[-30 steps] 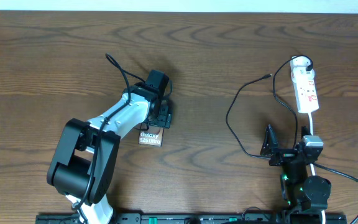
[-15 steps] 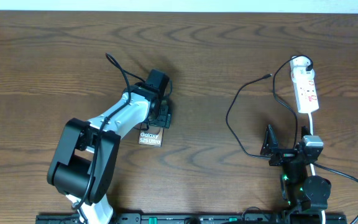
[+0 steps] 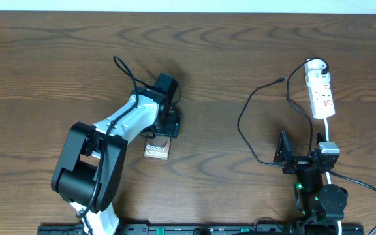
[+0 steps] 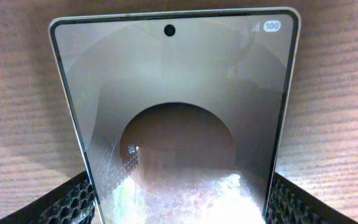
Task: Plug charger to phone and switch on socket
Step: 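Close the left gripper on the phone's edge and grip it, then lift the phone with the left gripper and tilt it upright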
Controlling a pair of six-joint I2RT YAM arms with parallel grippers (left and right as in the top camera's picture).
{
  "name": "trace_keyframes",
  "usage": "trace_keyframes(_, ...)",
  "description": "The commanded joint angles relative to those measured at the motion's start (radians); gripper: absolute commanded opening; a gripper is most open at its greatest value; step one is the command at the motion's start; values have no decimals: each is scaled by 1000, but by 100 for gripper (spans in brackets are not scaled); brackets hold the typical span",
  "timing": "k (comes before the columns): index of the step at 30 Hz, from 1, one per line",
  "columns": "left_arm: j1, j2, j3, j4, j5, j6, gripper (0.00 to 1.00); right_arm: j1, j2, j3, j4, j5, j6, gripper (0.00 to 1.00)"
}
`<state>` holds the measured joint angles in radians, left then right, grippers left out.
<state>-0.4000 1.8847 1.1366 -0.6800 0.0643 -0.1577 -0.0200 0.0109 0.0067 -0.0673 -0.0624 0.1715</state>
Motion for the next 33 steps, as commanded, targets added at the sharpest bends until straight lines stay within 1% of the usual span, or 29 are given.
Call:
trace_keyframes(1, 2, -20, -18, -20, 69, -6, 75, 1, -5, -1, -5, 8, -12, 99)
trace_keyframes(9, 2, -71, -18, -23, 186, -22, 75, 1, -5, -1, -5, 8, -12, 99)
trace_keyframes(15, 2, -94, -18, -23, 247, -47, 74, 2, -5, -1, -5, 8, -11, 99)
trace_keyframes(20, 2, -109, -18, -23, 337, -48, 74, 1, -5, -1, -5, 8, -11, 99)
trace_keyframes(25, 3, -121, -18, -23, 416, -77, 74, 1, -5, -1, -5, 8, -12, 99)
trace_keyframes(31, 3, -122, -18, -23, 469, -101, 72, 1, -5, -1, -5, 8, -11, 99)
trace_keyframes(33, 3, -122, -18, -22, 515, -108, 71, 1, -5, -1, -5, 8, -12, 99)
